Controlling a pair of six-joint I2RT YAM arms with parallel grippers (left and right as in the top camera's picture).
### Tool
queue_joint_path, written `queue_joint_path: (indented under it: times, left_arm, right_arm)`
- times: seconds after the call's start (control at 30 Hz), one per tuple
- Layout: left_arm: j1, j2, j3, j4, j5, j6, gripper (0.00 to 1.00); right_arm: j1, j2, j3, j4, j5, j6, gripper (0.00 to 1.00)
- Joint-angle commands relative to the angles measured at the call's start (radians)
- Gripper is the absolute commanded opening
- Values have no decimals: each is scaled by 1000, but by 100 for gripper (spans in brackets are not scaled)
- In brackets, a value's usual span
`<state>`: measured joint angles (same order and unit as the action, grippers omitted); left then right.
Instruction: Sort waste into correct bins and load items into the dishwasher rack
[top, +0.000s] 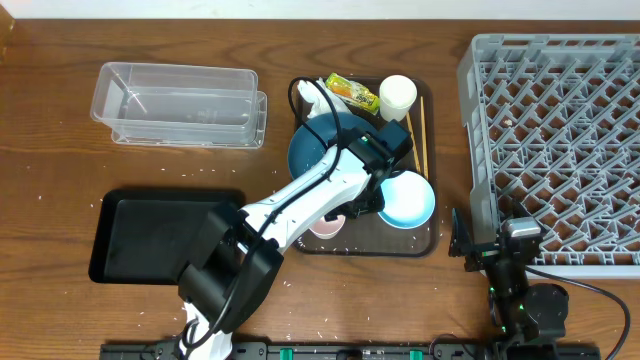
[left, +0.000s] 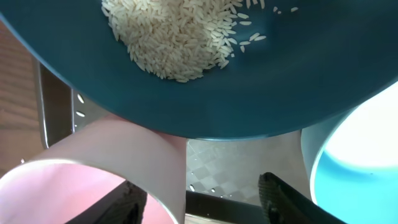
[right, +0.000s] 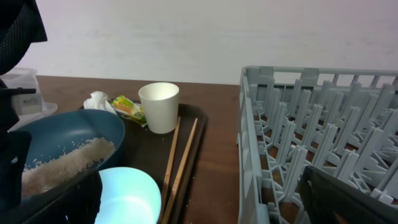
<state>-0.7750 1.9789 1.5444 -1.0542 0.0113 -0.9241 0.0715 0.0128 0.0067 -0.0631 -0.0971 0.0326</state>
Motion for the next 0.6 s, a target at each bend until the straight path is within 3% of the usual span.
queue_joint_path:
  times: [0.0, 0.57]
  left_arm:
    - [3, 2, -9, -7, -24, -13, 59]
    - [3, 2, -9, -44, -23, -13, 56]
  right_arm:
    - [-12, -6, -1, -4, 3, -15, 99]
    - [-12, -6, -1, -4, 3, -15, 99]
